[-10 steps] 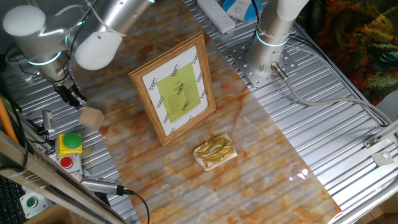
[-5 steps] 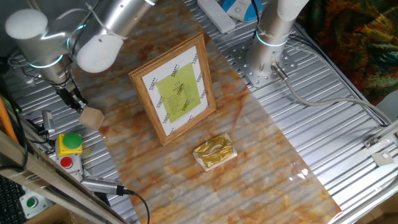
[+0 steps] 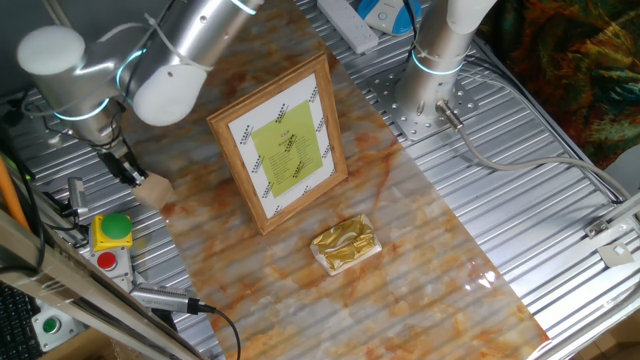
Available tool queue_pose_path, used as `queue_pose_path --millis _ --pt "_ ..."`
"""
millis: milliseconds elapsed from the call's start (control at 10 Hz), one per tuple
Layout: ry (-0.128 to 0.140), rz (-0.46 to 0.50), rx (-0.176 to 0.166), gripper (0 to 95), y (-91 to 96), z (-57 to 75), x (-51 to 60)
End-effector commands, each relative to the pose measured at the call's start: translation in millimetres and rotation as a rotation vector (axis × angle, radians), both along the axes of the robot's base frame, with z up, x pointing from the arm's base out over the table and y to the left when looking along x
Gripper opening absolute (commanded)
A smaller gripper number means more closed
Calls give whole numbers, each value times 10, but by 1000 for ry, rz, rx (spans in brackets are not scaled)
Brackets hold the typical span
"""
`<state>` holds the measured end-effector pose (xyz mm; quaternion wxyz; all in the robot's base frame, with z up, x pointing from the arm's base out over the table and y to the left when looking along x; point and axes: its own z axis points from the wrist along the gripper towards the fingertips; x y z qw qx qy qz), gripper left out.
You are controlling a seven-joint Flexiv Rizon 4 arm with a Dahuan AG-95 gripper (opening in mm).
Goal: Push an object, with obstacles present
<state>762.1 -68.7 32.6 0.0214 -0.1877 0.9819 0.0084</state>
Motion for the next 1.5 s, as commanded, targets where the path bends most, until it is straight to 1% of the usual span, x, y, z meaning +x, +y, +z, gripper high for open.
queue_pose_path --millis 100,200,300,600,900,1100,1300,1400,1500 --pt "1 -13 -5 0 58 -21 -19" --pt "1 -14 -16 0 75 -22 -25" --pt "2 -15 -20 0 89 -12 -29" --pt "4 -59 -11 0 195 -19 -68" --pt "3 -80 2 0 286 -27 -103" --pt "4 -90 2 0 353 -28 -128" --pt "3 -102 -12 0 459 -21 -164" --pt "5 -105 -6 0 469 -16 -164" --pt "6 -122 1 0 537 -6 -181"
